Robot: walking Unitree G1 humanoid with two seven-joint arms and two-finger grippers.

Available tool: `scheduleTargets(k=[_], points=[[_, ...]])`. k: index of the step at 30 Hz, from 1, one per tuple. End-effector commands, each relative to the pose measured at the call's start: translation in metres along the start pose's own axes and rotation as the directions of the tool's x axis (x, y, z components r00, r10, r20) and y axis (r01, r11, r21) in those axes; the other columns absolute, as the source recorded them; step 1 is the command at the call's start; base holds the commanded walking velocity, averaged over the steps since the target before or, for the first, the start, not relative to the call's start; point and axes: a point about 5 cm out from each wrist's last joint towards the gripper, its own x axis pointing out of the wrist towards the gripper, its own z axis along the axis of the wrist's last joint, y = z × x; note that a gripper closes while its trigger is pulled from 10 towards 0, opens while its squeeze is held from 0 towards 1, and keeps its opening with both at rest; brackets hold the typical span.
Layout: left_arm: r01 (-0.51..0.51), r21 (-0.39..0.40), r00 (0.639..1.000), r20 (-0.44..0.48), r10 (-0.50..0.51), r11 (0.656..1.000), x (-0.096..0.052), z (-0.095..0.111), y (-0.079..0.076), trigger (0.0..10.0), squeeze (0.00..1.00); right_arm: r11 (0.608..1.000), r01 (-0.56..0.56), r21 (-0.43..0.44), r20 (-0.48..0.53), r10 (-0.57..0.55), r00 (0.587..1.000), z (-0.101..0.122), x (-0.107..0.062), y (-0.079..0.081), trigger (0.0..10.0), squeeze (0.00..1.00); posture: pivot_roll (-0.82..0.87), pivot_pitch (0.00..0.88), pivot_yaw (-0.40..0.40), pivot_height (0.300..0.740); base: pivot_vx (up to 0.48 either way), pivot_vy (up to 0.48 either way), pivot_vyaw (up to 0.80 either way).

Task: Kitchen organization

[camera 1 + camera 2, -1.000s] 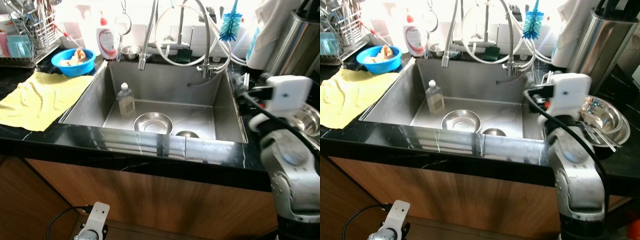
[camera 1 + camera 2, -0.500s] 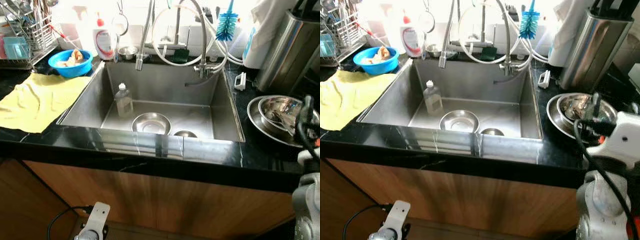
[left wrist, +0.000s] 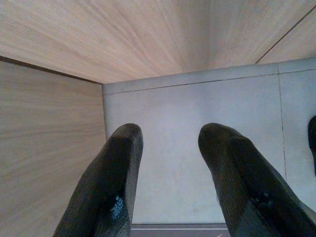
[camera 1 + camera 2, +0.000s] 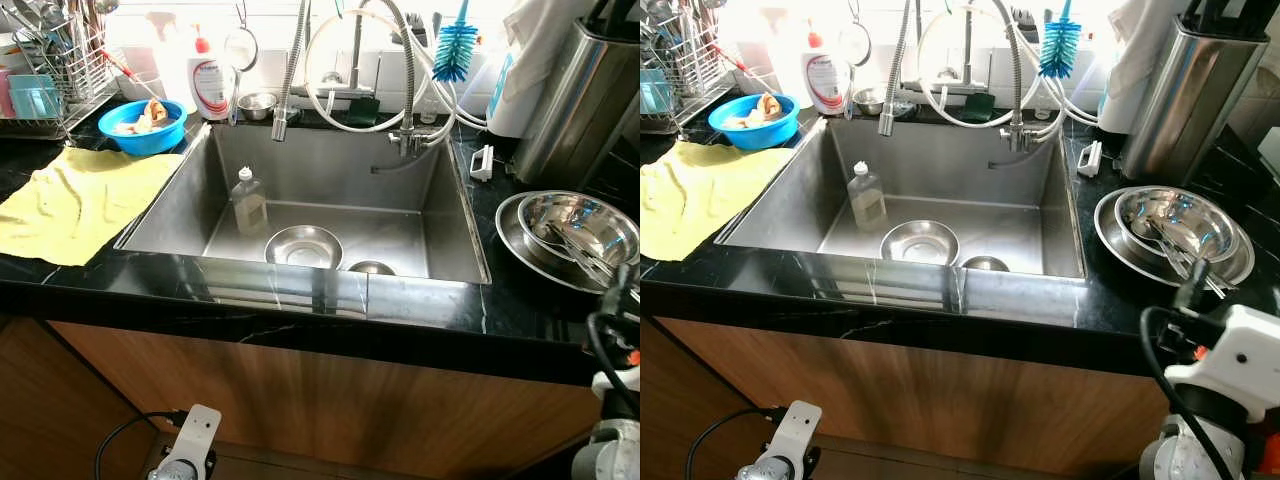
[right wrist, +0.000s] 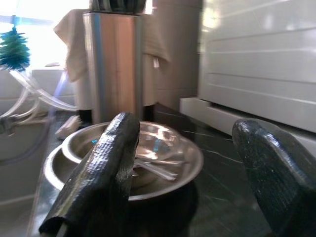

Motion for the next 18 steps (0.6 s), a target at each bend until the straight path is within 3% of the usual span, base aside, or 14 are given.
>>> scheduleTargets(k=[1,7,14,18], points=[[-0.001,0.007,1.0,-0.022,0.001,1.0,-0.001,-0.004,0.004,10.0,0.0,1.0,0.004,0.017,0.012,-0.005,1.0,0.002,0.0,0.0,10.0,0.0,-0.2,0.0,0.014,0.74,0.0,0.0,0.0],[-0.002,0.01,1.0,-0.023,0.002,1.0,-0.001,-0.005,0.004,10.0,0.0,0.999,0.011,0.045,-0.026,-0.01,1.0,-0.005,-0.002,0.001,10.0,0.0,-0.19,0.0,0.014,0.74,0.0,0.0,0.0],[0.003,0.016,1.0,-0.026,-0.003,1.0,-0.001,-0.006,0.002,10.0,0.0,0.971,0.093,0.219,-0.176,-0.054,0.983,-0.026,-0.002,0.001,10.0,0.0,-0.19,0.0,0.013,0.74,0.0,0.0,0.0],[0.003,0.015,1.0,-0.027,-0.003,1.0,-0.001,-0.007,0.002,10.0,0.0,0.957,0.119,0.266,-0.193,-0.069,0.979,-0.029,0.0,0.001,10.0,0.0,-0.19,0.0,0.012,0.74,0.0,0.0,0.0]])
